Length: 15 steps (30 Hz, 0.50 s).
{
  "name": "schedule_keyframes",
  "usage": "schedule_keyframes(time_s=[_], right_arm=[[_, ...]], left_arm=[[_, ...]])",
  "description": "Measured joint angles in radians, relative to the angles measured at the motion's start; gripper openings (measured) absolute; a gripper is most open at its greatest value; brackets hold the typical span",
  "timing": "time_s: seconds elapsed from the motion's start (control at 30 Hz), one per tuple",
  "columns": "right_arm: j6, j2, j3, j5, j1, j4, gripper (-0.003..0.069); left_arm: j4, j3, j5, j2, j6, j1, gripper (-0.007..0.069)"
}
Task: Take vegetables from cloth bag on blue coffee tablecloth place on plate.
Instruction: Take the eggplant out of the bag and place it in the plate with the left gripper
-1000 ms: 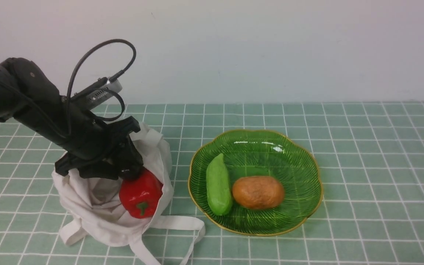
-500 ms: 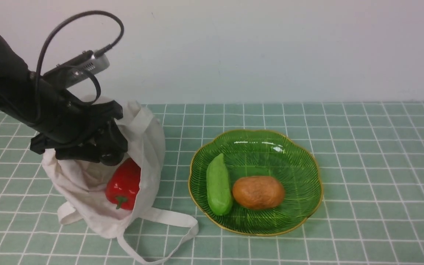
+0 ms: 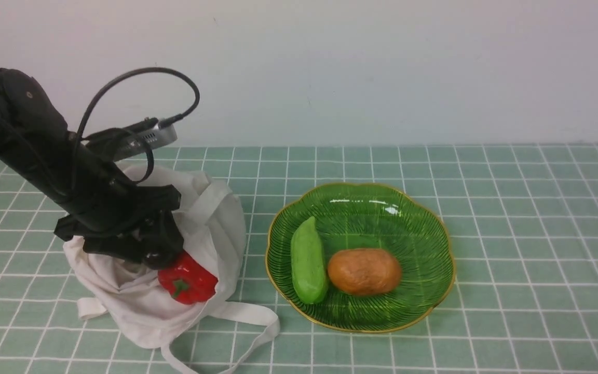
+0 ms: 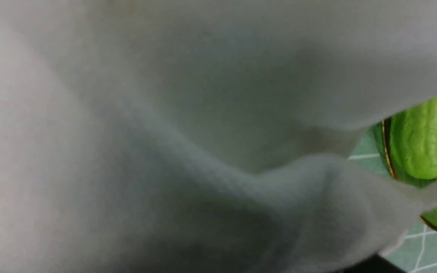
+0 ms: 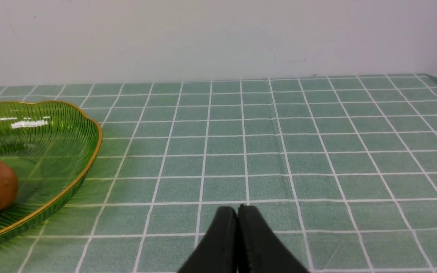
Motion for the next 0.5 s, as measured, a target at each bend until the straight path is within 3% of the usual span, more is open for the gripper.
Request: schedule_keyframes(time_s=[0.1, 0.27, 0.43, 0.5], right_arm=[[0.0, 0.0, 0.0, 0.0, 0.0, 0.0, -0.001], [0.0, 0.0, 0.0, 0.0, 0.0, 0.0, -0.001], [0.0, 0.0, 0.0, 0.0, 0.0, 0.0, -0.001], [0.0, 0.0, 0.0, 0.0, 0.0, 0.0, -0.001]], left_arm=[[0.038, 0.0, 0.002, 0.008, 0.005, 0.0, 0.0502], [0.082, 0.0, 0.028, 0.01, 0.005, 0.0, 0.0531], [0.111, 0.0, 0.031, 0.01, 0.009, 0.0, 0.0499], [0.102, 0.0, 0.031, 0.01, 0.026, 0.0, 0.043]])
